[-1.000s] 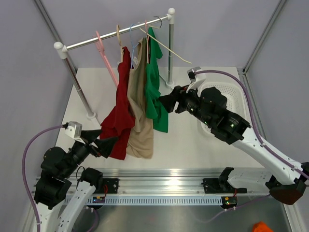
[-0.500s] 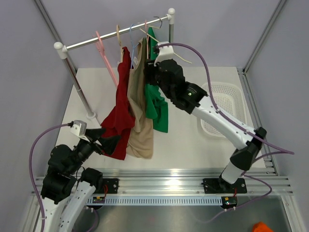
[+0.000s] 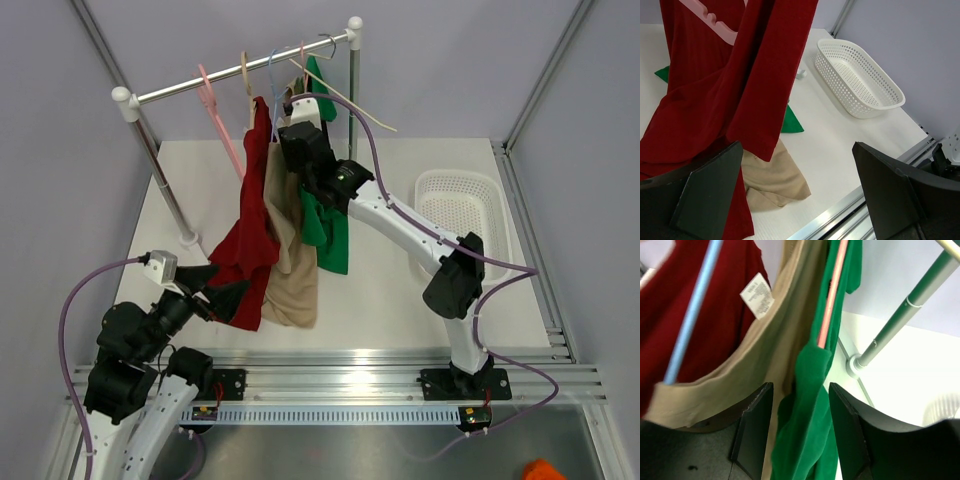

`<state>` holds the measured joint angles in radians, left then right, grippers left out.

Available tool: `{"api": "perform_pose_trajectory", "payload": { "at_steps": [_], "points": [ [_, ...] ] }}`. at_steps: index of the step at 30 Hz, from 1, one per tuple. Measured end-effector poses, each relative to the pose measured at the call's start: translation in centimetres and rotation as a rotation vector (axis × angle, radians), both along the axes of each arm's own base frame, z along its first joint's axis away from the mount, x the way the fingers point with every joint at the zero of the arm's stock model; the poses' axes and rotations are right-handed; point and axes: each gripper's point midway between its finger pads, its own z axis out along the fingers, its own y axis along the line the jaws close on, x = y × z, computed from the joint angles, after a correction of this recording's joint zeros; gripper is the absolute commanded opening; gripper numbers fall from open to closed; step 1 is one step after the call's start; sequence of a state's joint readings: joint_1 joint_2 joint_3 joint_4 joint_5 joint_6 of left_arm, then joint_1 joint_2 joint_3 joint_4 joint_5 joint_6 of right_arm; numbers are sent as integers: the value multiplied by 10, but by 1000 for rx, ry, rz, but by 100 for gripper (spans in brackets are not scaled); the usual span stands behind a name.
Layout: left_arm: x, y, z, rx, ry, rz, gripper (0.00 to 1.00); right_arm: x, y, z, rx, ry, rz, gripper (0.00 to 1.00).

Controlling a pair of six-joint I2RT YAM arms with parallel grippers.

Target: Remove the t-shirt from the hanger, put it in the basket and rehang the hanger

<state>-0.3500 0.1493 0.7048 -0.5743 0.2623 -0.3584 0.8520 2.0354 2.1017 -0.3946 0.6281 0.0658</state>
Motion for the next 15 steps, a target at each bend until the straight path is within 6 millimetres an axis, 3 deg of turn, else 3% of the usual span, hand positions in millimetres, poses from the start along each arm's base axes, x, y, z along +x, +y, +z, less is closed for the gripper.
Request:
{"api": "perform_pose_trajectory", "payload": {
  "at_steps": [1,4,5,7,8,9,15],
  "points": [
    [0,0,0,0,0,-1,99,3,-2,-3,-3,3,-6,56],
    [0,-1,0,0,0,-4,99,9,-8,-6,-2,8,-23,42],
    [0,-1,0,0,1,-4,99,11,-10,-6,2,9,-28,28],
    [-1,-1,0,0,0,-5,99,14,-13,-5,11,5,-39,19],
    [-1,-1,0,0,1,-5,99,16,-15,-4,13,4,-42,7],
    [-1,-1,0,0,1,-5,99,16,-16,-5,16,5,-48,1],
    [0,-1,-1,1,4,-8,99,20,-18,-7,22,-24,-46,0]
  ]
}}
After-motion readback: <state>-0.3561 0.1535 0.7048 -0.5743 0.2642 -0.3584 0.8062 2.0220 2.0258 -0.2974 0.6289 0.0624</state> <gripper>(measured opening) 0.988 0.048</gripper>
